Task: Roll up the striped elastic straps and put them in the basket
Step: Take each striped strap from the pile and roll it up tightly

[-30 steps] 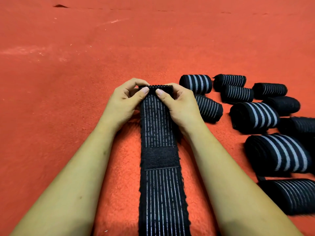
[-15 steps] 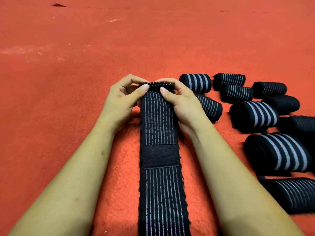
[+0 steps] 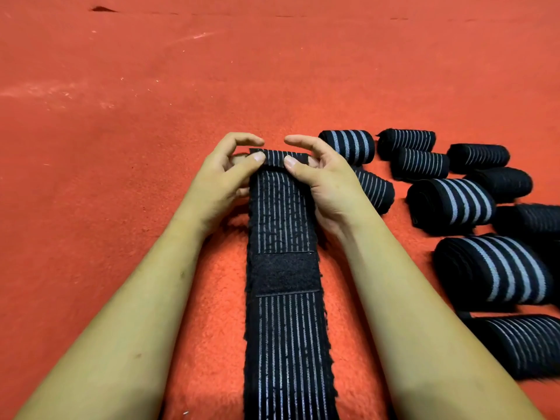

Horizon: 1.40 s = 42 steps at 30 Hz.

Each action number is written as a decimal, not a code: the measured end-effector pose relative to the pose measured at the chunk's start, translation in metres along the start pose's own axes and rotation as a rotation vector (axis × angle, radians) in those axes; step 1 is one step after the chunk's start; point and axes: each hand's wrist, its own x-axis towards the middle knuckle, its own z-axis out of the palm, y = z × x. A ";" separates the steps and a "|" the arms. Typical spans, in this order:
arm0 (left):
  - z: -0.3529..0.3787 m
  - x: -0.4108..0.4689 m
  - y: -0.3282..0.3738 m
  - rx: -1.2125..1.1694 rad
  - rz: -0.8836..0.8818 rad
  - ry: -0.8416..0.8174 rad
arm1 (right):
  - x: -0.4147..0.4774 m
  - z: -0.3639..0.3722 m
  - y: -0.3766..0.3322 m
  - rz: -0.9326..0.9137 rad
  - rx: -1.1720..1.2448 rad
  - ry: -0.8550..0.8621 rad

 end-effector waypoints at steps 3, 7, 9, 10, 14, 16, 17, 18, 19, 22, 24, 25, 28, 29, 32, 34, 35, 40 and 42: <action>0.004 0.000 -0.002 0.072 -0.063 0.009 | 0.000 -0.001 0.001 -0.054 -0.129 0.043; -0.001 0.002 -0.005 0.169 0.078 -0.030 | 0.000 0.000 0.001 -0.064 -0.166 0.086; -0.001 0.002 -0.005 0.151 0.086 -0.036 | 0.001 0.000 0.001 -0.052 -0.137 0.096; 0.001 0.002 -0.004 0.113 0.066 -0.033 | 0.001 0.000 0.002 -0.052 -0.131 0.098; 0.004 0.001 -0.003 0.047 0.031 0.009 | 0.002 -0.001 0.004 -0.064 -0.186 0.086; 0.001 0.003 -0.006 0.083 0.051 0.019 | 0.002 -0.001 0.004 -0.051 -0.202 0.071; 0.000 0.003 -0.007 0.082 0.046 0.022 | 0.003 -0.001 0.004 -0.045 -0.194 0.062; 0.000 0.003 -0.008 0.075 0.043 0.027 | 0.003 -0.001 0.005 -0.041 -0.176 0.054; -0.001 0.003 -0.008 0.068 0.044 0.026 | 0.004 -0.001 0.005 -0.038 -0.154 0.054; 0.000 0.002 -0.006 0.088 0.055 -0.015 | 0.006 -0.002 0.008 -0.070 -0.239 0.100; 0.000 0.001 -0.005 0.142 0.086 -0.027 | 0.006 -0.004 0.009 -0.081 -0.355 0.106; -0.001 0.001 -0.006 0.149 0.091 -0.025 | 0.005 -0.005 0.009 -0.088 -0.379 0.098; 0.001 0.001 -0.004 0.053 0.007 -0.001 | 0.004 -0.006 0.007 -0.126 -0.388 0.087; 0.003 0.001 -0.003 0.035 -0.038 -0.003 | 0.004 -0.006 0.006 -0.124 -0.373 0.088; 0.008 0.001 -0.007 0.077 -0.143 -0.038 | 0.005 -0.006 0.007 -0.114 -0.323 0.101; 0.008 0.002 -0.008 0.080 -0.149 -0.012 | 0.004 -0.005 0.006 -0.099 -0.293 0.085; 0.007 0.003 -0.009 0.063 -0.129 0.003 | 0.003 -0.004 0.006 -0.090 -0.280 0.074; 0.005 0.005 -0.008 -0.057 -0.099 0.054 | 0.004 0.000 0.006 -0.066 -0.203 0.023; 0.006 0.004 -0.006 -0.036 -0.112 0.054 | 0.005 0.002 0.009 -0.059 -0.264 0.050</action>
